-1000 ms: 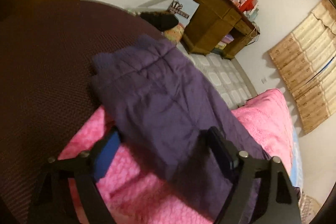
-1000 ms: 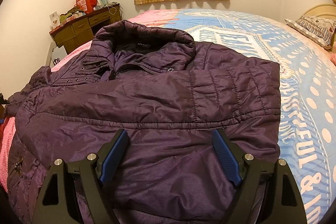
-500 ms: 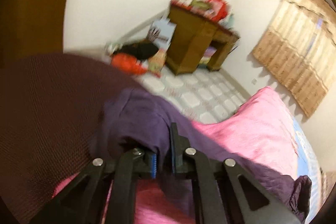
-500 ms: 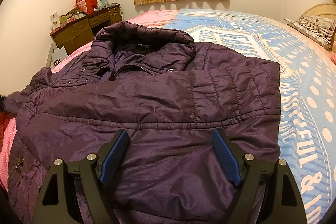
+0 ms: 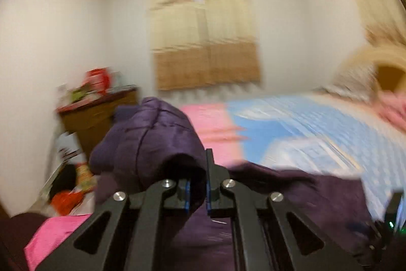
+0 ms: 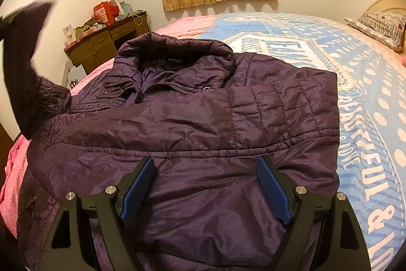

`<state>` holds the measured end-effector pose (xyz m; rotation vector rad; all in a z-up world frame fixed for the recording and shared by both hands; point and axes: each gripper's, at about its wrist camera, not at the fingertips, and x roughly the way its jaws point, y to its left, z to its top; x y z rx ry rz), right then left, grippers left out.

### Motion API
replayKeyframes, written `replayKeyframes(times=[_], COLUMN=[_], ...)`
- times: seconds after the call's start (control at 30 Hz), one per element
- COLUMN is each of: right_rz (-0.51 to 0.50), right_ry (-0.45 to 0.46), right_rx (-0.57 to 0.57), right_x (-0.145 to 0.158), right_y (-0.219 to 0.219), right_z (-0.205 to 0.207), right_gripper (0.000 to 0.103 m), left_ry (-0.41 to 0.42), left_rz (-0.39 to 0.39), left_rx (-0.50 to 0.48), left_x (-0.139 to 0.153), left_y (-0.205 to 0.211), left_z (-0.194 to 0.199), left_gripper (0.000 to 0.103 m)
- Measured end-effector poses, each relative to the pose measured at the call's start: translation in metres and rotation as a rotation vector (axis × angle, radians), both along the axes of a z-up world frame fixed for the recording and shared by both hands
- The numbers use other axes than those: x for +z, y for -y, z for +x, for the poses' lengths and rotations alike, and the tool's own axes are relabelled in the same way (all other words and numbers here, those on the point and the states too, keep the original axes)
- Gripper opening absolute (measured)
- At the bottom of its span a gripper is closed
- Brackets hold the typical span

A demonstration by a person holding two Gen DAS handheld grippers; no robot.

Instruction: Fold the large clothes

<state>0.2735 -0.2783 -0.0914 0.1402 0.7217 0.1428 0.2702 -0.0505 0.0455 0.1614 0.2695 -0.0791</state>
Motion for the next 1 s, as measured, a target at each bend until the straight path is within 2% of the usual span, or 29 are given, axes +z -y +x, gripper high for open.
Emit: replayKeyframes(times=[0.03,0.07,0.13,0.2,0.23,0.27,0.3,0.33,0.37,0.47,0.57,0.63,0.73,0.8,0.83,0.9,1.0], right_rz=[0.004,0.008,0.013,0.015,0.015,0.021,0.023,0.026,0.026,0.024,0.037,0.069,0.170,0.243,0.273,0.268,0.218], right_ry=[0.001,0.001,0.002,0.002,0.002,0.002,0.002,0.003,0.003,0.002,0.002,-0.002,-0.001,0.028,0.051,0.060,0.043], right_rx=[0.000,0.000,0.001,0.000,-0.002,-0.002,-0.002,-0.001,-0.001,-0.002,-0.005,-0.010,-0.020,-0.022,-0.020,-0.020,-0.050], right_x=[0.000,0.000,0.000,0.001,0.001,0.000,0.000,0.000,0.000,0.000,0.001,0.003,0.012,0.023,0.032,0.047,0.059], right_y=[0.000,0.001,0.001,0.001,0.002,0.003,0.003,0.004,0.004,0.005,0.008,0.014,0.028,0.035,0.039,0.037,0.032], right_z=[0.000,-0.001,-0.001,-0.001,0.000,-0.001,-0.001,-0.001,0.000,0.000,-0.001,-0.002,-0.011,-0.018,-0.019,-0.012,0.015], right_gripper=[0.083,0.083,0.083,0.083,0.083,0.083,0.083,0.083,0.083,0.083,0.083,0.083,0.083,0.083,0.083,0.083,0.083], left_ry=[-0.034,-0.071,-0.171,-0.255,-0.286,-0.313,-0.327,-0.335,-0.333,-0.309,-0.298,-0.328,-0.394,-0.451,-0.473,-0.467,-0.453], left_rz=[0.023,0.041,0.071,0.074,0.072,0.059,0.042,0.020,-0.008,-0.089,-0.146,-0.201,-0.257,-0.328,-0.406,-0.506,-0.489], left_rx=[-0.051,-0.094,-0.167,-0.219,-0.232,-0.241,-0.244,-0.241,-0.234,-0.162,0.028,0.155,0.281,0.301,0.305,0.300,0.305], left_x=[-0.015,-0.030,-0.064,-0.083,-0.089,-0.092,-0.092,-0.091,-0.088,-0.084,-0.090,-0.100,-0.124,-0.145,-0.155,-0.163,-0.159], left_y=[0.024,0.043,0.075,0.090,0.092,0.088,0.088,0.082,0.070,0.027,-0.025,-0.058,-0.089,-0.102,-0.110,-0.120,-0.111], left_z=[0.001,0.003,0.004,-0.009,-0.021,-0.027,-0.033,-0.042,-0.051,-0.056,-0.052,-0.042,-0.035,-0.031,-0.031,-0.035,-0.036], left_gripper=[0.008,0.016,0.017,0.021,0.032,0.055,0.068,0.089,0.101,0.103,0.102,0.101,0.098,0.099,0.102,0.103,0.103])
